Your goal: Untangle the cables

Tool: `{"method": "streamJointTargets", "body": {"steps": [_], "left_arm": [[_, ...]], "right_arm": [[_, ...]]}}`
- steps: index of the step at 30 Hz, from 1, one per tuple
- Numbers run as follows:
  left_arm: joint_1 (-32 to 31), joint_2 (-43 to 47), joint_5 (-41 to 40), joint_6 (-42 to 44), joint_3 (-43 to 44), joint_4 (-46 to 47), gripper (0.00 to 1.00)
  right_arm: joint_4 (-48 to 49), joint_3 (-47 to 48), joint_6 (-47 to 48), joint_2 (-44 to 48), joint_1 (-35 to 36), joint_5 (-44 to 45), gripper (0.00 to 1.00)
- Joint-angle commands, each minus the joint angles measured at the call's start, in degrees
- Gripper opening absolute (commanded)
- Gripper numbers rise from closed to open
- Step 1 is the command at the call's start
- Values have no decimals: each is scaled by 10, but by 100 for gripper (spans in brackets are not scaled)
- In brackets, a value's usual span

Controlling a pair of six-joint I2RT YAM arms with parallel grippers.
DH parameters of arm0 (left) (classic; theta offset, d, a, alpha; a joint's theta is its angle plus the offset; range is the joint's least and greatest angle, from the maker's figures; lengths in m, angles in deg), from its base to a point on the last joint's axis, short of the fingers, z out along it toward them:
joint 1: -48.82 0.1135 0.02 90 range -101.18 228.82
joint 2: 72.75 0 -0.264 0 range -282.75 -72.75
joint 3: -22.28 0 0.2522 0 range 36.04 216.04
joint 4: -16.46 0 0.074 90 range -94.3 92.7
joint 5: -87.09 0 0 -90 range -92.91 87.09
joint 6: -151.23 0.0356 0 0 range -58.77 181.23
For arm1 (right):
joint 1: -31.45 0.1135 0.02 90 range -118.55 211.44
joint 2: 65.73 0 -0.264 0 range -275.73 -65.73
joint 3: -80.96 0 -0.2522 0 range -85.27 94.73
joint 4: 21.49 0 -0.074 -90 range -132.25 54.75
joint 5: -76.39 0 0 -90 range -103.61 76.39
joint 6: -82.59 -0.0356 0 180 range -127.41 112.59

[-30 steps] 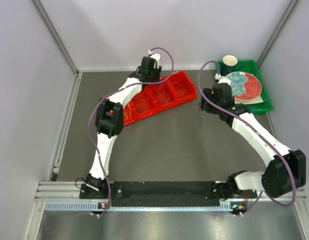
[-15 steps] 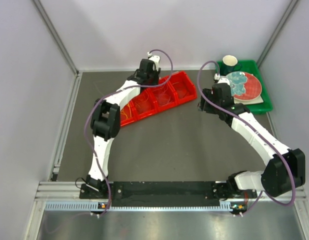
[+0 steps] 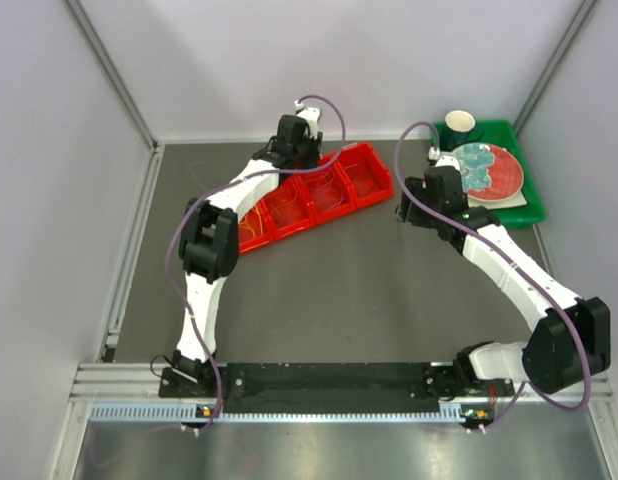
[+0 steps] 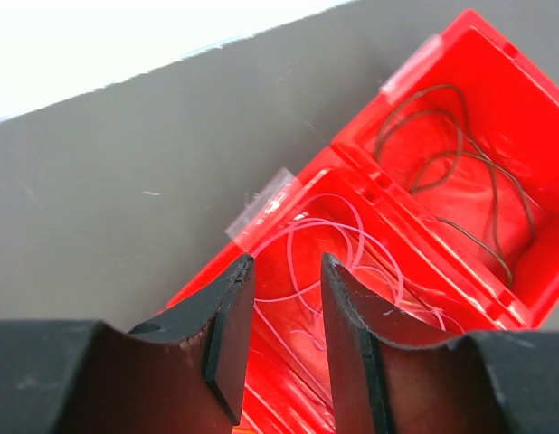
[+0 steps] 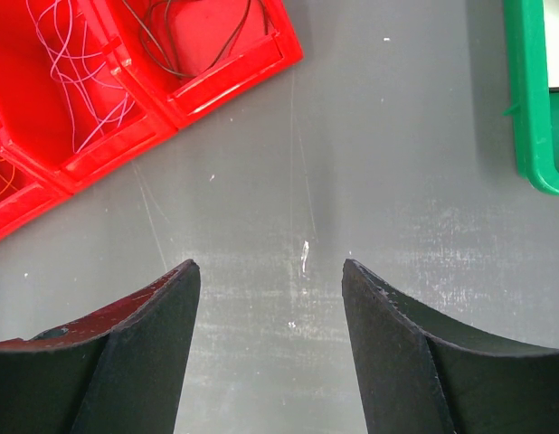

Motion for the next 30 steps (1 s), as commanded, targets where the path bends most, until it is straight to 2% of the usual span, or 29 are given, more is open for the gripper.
{"method": "streamJointTargets", "body": {"steps": [1, 7, 16, 23, 30], "left_arm": [[-5, 10, 40, -15, 1, 12, 40], [-8, 82, 47, -26, -60, 22, 44], [-7, 294, -21, -36, -275, 33, 52], [-3, 455, -94, -58, -419, 1, 63], [5, 568, -127, -71, -507, -35, 74]], "right_arm": [[12, 25, -1, 2, -6, 0, 64], [-5, 37, 0, -3, -6, 6, 64], [-80, 92, 26, -40, -6, 16, 68], [-118, 113, 37, -48, -6, 47, 72], [-130, 108, 33, -41, -6, 73, 72]]}}
